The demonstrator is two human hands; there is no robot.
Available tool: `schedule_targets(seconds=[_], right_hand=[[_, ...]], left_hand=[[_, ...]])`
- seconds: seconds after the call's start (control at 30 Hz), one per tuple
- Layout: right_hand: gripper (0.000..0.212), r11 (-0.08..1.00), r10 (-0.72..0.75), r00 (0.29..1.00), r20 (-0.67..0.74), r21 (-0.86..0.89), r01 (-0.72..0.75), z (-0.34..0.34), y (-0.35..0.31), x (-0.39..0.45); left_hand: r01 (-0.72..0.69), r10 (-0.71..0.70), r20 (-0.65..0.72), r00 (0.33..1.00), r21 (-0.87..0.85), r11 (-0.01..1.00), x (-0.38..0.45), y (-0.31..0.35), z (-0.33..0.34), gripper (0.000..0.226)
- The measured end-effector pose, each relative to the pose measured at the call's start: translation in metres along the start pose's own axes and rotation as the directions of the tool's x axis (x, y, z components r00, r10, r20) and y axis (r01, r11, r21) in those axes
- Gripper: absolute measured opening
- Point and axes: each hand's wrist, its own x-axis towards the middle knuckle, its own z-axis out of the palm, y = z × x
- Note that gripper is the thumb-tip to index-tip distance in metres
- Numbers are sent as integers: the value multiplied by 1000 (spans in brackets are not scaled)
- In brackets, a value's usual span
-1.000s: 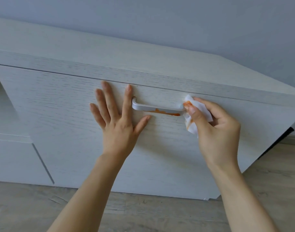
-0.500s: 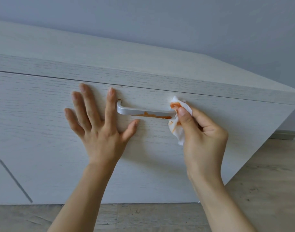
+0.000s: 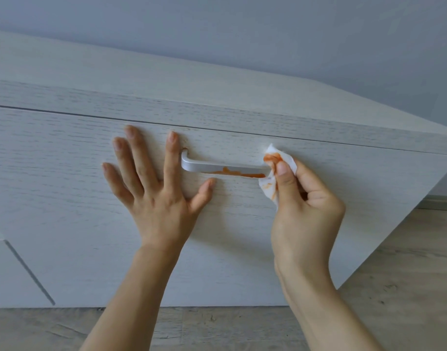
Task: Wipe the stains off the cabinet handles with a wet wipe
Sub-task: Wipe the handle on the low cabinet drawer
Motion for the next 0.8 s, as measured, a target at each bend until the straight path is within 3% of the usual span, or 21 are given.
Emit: schedule_targets(seconds=[0.1, 0.2, 0.4, 0.53, 0.6, 0.67, 0.8], right_hand=[[25, 997, -69, 998, -10, -29, 69, -2, -4, -10], [25, 998, -47, 998, 49, -31, 49, -5, -5, -8], [23, 945, -171, 981, 94, -265, 190, -6, -2, -3], [31, 981, -123, 991, 58, -143, 130, -6, -2, 1], [30, 974, -162, 985, 60, -150, 169, -6, -2, 2], [23, 935, -249, 962, 109, -231, 268, -8, 2, 0], [39, 751, -422, 859, 290, -419, 510, -14, 9, -6]], left_hand=[[2, -2, 19, 1000, -11, 1000, 0, -1, -1, 75], [-1, 1, 26, 1000, -11, 1000, 0, -1, -2, 74], [10, -10, 26, 1000, -16, 1000, -1, 0, -1, 75], [8, -7, 28, 1000, -12, 1000, 0, -1, -2, 75], [4, -4, 28, 1000, -10, 1000, -1, -1, -2, 75], [1, -1, 24, 1000, -10, 1000, -1, -1, -2, 75], [0, 0, 6, 1000, -4, 1000, -1, 0, 0, 74]])
